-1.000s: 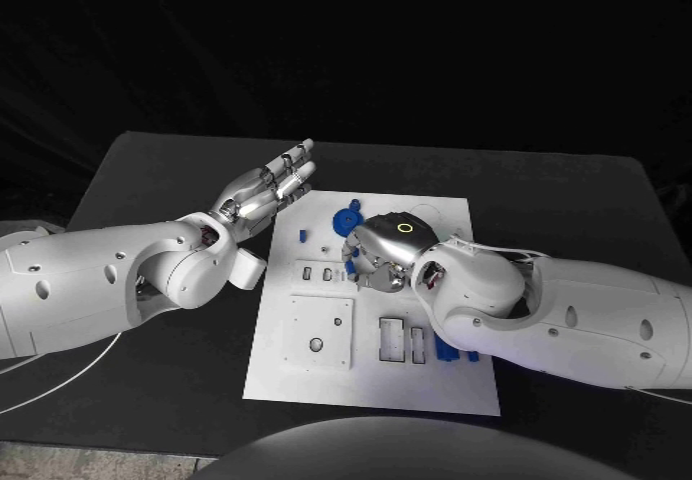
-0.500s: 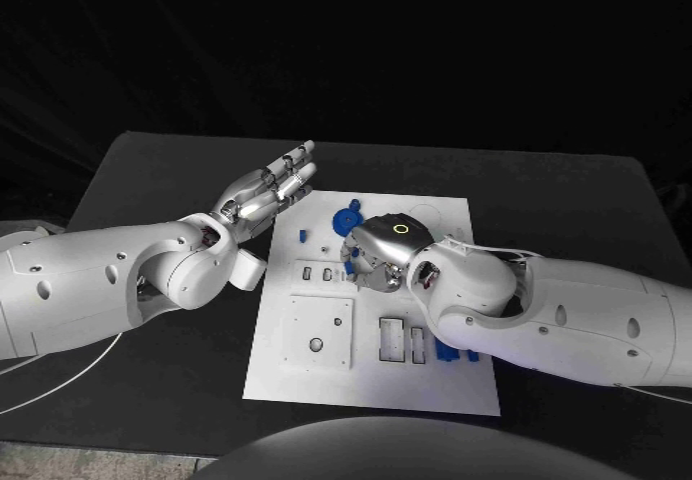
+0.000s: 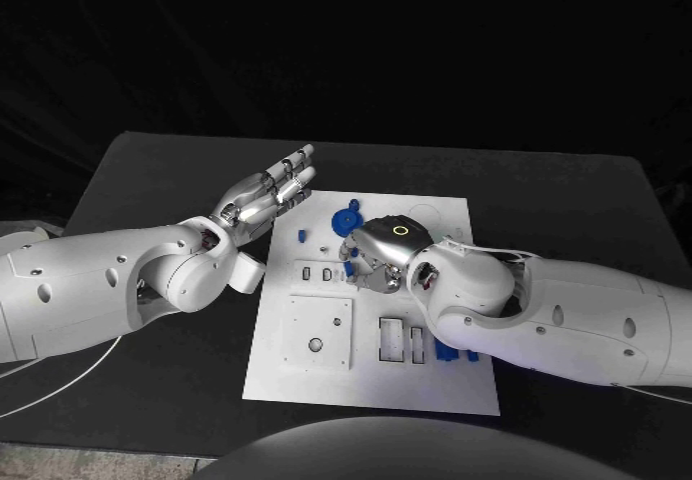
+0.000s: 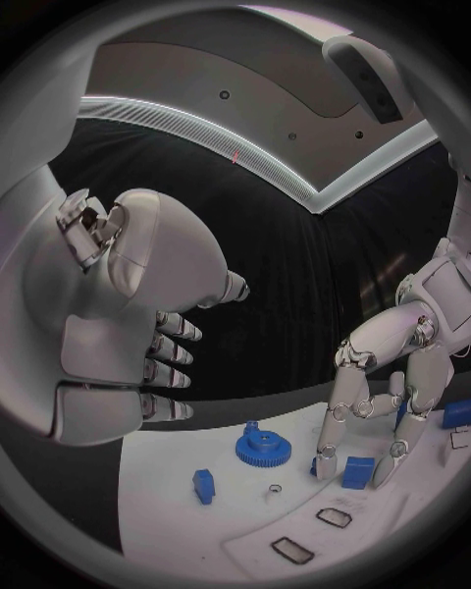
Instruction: Assemble the parts on the task board
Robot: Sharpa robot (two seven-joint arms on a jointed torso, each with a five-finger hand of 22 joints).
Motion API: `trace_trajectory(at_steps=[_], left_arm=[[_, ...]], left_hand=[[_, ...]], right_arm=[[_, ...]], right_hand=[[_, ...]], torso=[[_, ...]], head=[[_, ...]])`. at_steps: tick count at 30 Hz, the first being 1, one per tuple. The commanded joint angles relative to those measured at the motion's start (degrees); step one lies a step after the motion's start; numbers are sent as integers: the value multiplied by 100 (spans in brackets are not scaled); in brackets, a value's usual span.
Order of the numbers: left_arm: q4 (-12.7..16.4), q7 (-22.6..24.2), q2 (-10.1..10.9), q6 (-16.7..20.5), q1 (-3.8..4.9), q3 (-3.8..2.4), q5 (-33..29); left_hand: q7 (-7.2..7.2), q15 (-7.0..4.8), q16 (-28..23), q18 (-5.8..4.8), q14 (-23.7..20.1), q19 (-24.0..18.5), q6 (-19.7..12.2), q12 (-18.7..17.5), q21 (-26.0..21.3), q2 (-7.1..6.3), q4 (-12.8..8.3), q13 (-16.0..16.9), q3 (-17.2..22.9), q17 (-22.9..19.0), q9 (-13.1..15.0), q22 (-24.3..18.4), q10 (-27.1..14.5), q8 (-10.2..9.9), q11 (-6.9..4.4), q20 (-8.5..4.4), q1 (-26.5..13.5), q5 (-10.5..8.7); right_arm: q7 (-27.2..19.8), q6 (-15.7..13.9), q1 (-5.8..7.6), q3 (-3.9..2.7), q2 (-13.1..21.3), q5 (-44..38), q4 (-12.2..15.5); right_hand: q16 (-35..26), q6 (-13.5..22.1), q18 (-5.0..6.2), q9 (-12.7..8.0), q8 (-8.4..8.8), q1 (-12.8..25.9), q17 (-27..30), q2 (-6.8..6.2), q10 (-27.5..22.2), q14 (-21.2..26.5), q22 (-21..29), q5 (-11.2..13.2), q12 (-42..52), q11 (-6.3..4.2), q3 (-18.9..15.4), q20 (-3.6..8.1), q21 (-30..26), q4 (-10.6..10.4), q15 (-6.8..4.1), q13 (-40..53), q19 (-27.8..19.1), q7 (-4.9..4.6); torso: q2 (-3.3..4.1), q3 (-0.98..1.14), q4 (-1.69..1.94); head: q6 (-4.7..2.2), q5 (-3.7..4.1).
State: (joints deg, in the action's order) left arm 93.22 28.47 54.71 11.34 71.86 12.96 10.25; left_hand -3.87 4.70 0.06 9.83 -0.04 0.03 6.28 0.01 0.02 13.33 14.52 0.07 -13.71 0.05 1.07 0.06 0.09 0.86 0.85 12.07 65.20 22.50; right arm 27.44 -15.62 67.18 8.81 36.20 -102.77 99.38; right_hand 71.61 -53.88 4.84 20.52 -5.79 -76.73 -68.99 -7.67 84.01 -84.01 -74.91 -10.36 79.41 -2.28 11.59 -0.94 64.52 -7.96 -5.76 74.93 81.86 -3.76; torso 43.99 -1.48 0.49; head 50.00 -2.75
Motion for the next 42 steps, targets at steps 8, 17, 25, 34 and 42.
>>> trace_trajectory(at_steps=[8,17,25,34,42], left_arm=[[4,85,5,-87,-6,-2,15],[83,167,93,85,-3,-7,157],[216,117,237,421,44,-12,506],[466,-195,436,1358,373,-17,1457],[811,-1398,556,2374,782,-16,3273]], left_hand=[[49,28,-6,47,4,-3,22,-1,-2,-5,-45,-7,3,-5,9,-6,-9,37,44,47,80,41],[57,19,-6,48,4,-3,30,-1,-2,-22,-86,-7,7,-5,11,-6,-9,40,62,50,110,57],[171,55,-6,52,4,15,43,-1,13,-330,-379,-7,-61,-5,11,7,-9,41,45,94,339,-226],[540,45,609,51,1397,1986,496,505,1276,-1361,223,527,473,478,74,647,1656,132,306,159,345,-1392],[1225,15,3420,19,5551,5385,3632,3475,3272,-1128,187,2466,243,2049,673,1504,5186,1240,581,-137,274,-1256]], right_arm=[[-91,-74,-5,-2,15,-55,-7],[-414,-758,29,-59,282,19,227],[-700,-1452,411,-118,807,318,611],[-706,-1635,943,-125,1499,911,908],[-654,-1544,1035,-62,1682,981,797]], right_hand=[[-108,780,53,-328,224,193,115,-120,-55,-249,-411,697,-179,16,-227,1,-141,-173,20,160,-41,37],[-49,939,37,-545,182,209,79,-310,-30,-263,-455,756,-159,11,-703,19,-118,-799,4,171,-7,47],[11,875,27,-634,157,329,34,-268,-9,-272,-503,751,-122,25,-1205,16,-69,-892,20,203,21,18],[85,530,16,-647,12,545,-25,185,12,-282,-547,752,-63,91,-1350,-19,-36,-870,69,258,38,-71],[113,416,12,-668,-21,520,-40,408,26,-284,-578,715,-29,106,-1331,-41,-3,-841,84,287,56,-85]], torso=[[-2,3,-4],[-7,11,7],[-20,9,5],[-113,35,-6],[-297,124,-35]], head=[[0,-4],[0,-60],[0,-135],[0,-166],[0,-167]])
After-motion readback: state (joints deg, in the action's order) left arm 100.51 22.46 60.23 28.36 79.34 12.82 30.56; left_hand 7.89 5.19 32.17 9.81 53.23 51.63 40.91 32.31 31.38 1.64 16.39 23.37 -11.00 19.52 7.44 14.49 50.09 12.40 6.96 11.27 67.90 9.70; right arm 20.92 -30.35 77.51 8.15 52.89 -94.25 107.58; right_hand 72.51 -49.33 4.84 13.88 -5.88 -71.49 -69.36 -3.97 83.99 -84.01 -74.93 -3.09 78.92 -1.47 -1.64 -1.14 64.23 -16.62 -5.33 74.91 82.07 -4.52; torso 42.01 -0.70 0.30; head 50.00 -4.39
